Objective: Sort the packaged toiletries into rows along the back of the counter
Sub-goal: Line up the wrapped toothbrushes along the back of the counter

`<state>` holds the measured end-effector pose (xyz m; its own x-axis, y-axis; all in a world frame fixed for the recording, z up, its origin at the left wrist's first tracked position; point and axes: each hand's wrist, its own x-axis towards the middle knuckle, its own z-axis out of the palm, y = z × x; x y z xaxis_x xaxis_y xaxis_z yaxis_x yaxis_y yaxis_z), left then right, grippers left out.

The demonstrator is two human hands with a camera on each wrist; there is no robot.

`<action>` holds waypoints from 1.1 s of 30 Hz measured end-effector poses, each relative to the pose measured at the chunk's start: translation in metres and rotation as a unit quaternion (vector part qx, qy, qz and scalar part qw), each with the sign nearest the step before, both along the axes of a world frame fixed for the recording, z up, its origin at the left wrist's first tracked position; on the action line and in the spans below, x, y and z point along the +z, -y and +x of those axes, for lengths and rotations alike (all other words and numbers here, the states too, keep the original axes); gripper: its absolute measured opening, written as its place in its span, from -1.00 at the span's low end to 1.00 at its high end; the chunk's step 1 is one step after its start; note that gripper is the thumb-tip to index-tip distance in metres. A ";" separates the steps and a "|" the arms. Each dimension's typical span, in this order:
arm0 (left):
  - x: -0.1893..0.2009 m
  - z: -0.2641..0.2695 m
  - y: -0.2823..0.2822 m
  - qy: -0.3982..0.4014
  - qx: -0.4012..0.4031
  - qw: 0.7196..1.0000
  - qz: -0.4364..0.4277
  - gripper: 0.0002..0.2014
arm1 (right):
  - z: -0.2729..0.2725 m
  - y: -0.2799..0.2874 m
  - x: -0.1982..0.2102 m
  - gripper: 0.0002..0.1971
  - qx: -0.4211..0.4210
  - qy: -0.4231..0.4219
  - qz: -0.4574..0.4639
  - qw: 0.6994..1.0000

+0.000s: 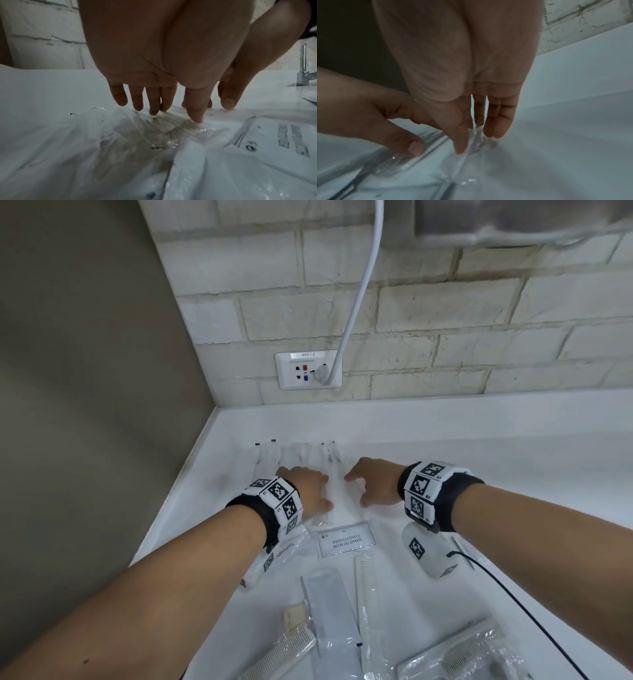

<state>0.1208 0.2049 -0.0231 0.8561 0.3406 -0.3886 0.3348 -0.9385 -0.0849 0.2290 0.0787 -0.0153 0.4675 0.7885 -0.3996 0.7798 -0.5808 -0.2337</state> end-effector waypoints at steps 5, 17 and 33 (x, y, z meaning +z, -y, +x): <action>0.002 -0.004 0.000 -0.023 -0.024 0.999 0.022 -0.34 | -0.001 0.002 -0.006 -0.28 0.013 0.022 -0.014 1.000; 0.004 -0.004 0.003 -0.007 -0.011 1.000 0.028 -0.35 | -0.007 0.004 -0.011 -0.31 -0.008 0.026 0.017 0.999; -0.003 0.000 -0.002 0.000 0.007 1.000 0.025 -0.35 | -0.013 -0.003 -0.011 -0.33 -0.015 0.028 0.010 0.999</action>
<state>0.1210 0.2065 -0.0260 0.8505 0.3720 -0.3718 0.3487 -0.9280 -0.1311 0.2161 0.0819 -0.0265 0.5130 0.7809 -0.3565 0.7740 -0.6004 -0.2014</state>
